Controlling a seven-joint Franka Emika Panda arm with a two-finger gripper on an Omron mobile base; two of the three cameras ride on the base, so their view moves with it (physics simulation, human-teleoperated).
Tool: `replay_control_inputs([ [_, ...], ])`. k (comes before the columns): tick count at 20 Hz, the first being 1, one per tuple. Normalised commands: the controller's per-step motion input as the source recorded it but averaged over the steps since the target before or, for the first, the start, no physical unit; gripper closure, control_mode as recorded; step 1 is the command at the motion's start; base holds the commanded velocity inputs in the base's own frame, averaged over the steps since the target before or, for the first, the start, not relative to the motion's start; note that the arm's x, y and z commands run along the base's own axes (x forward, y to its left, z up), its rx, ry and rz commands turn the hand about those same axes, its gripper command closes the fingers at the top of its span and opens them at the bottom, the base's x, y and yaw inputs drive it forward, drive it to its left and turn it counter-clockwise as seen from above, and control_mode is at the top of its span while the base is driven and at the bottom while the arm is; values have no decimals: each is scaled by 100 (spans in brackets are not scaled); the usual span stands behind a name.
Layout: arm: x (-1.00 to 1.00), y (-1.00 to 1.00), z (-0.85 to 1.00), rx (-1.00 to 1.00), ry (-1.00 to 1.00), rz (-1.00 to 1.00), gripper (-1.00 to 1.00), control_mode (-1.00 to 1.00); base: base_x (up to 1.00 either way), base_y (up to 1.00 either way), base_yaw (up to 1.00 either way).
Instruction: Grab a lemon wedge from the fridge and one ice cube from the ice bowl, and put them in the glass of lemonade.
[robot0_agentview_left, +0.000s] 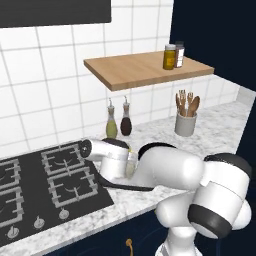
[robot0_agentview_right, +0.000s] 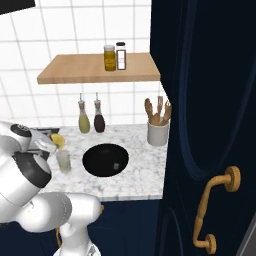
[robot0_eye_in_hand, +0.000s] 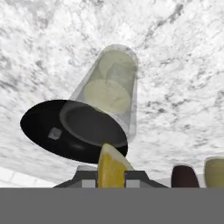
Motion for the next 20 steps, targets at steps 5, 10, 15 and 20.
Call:
replay_control_inputs([
  [5,0,-6,13,-5,-6,18,100,-100,0,0,0],
  [10,0,-41,-36,0,0,9,100,-100,0,0,0],
  [15,0,1,-65,0,0,5,100,-100,0,0,0],
  [20,-7,32,-7,-1,-9,0,100,-100,0,0,0],
])
